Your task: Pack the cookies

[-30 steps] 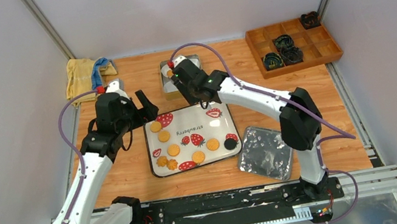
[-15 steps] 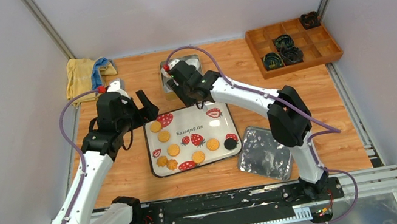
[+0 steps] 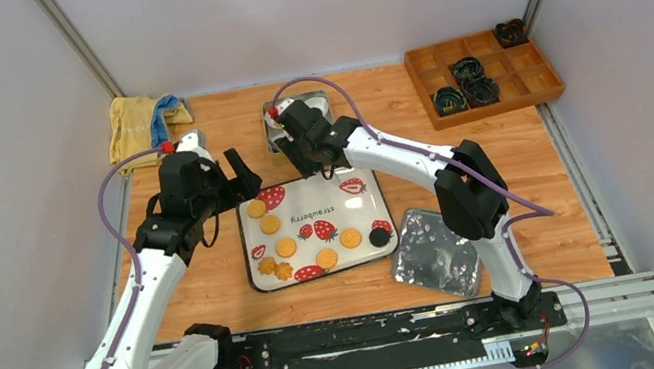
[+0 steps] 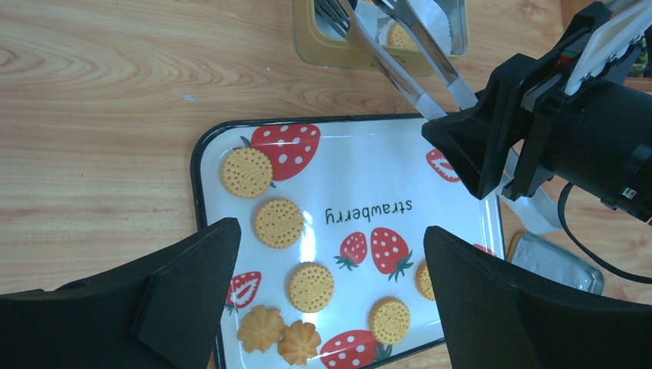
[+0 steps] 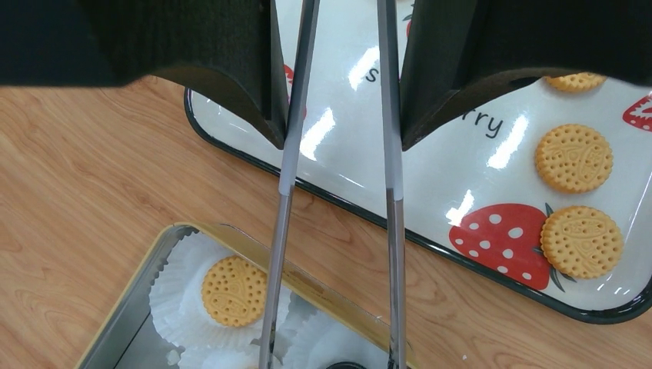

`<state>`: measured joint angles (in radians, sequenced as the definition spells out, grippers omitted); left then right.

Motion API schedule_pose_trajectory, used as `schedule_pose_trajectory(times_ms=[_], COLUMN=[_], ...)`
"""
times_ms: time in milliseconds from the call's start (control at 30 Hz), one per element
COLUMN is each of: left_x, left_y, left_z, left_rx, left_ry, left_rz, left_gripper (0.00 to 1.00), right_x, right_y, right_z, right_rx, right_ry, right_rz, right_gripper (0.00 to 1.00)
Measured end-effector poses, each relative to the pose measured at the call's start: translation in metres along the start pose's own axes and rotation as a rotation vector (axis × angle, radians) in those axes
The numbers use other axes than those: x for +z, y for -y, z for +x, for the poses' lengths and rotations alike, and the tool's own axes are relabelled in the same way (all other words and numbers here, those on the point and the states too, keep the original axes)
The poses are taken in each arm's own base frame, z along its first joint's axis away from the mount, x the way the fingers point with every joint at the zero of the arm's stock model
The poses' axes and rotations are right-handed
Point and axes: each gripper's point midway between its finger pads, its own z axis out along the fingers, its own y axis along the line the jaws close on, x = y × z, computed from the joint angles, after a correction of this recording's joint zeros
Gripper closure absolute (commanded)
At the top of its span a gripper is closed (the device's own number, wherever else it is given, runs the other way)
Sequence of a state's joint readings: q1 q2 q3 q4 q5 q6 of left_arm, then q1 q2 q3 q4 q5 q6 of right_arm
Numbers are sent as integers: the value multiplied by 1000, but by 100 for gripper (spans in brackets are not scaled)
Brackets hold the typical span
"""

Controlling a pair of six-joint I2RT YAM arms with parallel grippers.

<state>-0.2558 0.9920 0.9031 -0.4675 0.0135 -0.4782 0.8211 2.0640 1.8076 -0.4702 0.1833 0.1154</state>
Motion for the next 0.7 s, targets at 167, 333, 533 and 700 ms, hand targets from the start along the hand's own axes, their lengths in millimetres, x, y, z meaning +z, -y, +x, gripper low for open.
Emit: schedule_pose_trajectory(times_ms=[167,333,533,700], left_x=[0,0,0,3], left_y=[0,0,0,0], left_z=[0,0,0,1], left_rx=[0,0,0,-5], left_ry=[0,0,0,-7], left_rz=[0,0,0,-2], left_gripper=[3,3,3,4], right_x=[0,-3,-40,-105], right_y=[1,2,14,31], right_z=[0,-2,3,-5], right_rx=[4,18,41,82], right_ry=[1,12,58,177], right_rz=[2,5,22,33], right_gripper=[46,50,53,61])
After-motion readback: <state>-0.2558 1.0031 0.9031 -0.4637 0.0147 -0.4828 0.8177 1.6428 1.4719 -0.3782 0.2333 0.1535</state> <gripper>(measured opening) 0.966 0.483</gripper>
